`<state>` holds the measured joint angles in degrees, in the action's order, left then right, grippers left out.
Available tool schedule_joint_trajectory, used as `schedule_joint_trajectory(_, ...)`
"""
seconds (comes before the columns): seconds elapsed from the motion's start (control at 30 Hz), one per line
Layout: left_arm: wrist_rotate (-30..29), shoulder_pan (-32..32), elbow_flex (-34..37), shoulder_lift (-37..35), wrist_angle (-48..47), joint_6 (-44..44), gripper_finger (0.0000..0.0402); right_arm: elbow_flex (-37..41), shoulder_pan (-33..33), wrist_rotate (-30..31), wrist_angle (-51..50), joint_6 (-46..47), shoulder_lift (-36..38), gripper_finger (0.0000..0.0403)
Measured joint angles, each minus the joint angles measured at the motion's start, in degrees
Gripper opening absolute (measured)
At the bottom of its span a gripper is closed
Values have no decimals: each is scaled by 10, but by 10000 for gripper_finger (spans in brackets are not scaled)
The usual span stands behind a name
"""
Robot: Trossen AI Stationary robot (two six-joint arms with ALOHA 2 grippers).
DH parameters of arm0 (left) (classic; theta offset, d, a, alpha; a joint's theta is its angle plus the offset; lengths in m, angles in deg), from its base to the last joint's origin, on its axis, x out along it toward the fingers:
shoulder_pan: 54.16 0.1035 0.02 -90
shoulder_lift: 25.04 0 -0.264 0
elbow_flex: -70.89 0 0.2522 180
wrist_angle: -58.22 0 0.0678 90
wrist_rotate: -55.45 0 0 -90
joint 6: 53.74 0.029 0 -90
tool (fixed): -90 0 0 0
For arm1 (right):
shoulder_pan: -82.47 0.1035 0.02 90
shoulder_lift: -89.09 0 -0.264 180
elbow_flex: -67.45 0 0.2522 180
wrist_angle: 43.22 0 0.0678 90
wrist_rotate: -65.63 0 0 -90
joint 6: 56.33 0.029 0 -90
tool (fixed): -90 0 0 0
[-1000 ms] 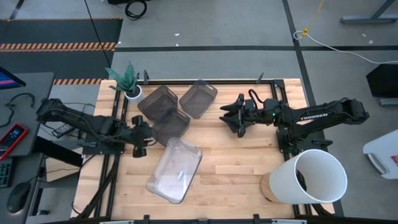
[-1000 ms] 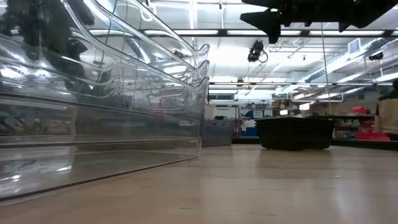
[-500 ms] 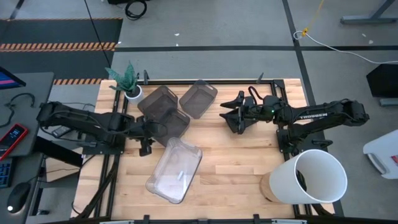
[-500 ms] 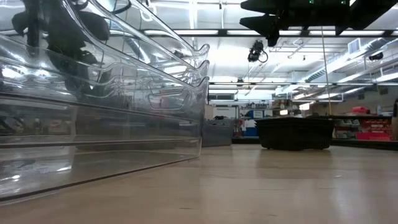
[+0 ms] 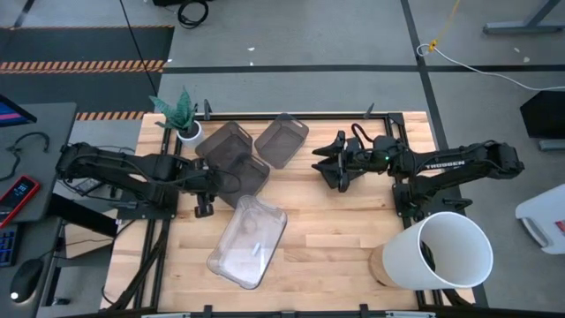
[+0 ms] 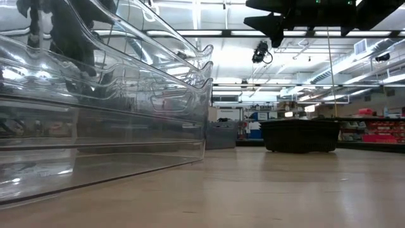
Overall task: Stack baskets by color
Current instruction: Stack the bottom black bin on top of the top left black bin
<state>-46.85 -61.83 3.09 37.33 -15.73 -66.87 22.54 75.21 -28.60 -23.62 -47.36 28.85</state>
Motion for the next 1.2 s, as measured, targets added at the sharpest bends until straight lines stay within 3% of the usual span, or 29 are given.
schedule_joint_trajectory(0.23, -2, -1, 0, 1, -33, 47, 148, 0, 0, 0, 0, 4, -12, 231)
schedule_joint_trajectory(0.47, 18, -28, 0, 2, -59, 207, 160, 0, 0, 0, 7, 4, -15, 231)
schedule_joint_trajectory(0.73, 7, -51, 0, 3, -67, 192, 154, 0, 0, 0, 5, 3, -15, 231)
schedule_joint_trajectory(0.87, -49, -47, 1, 5, -64, 197, 152, 0, 0, 0, 7, 0, -15, 231)
schedule_joint_trajectory(1.2, -30, -7, 1, 96, -33, 290, 133, 0, 0, 0, 13, 0, -15, 231)
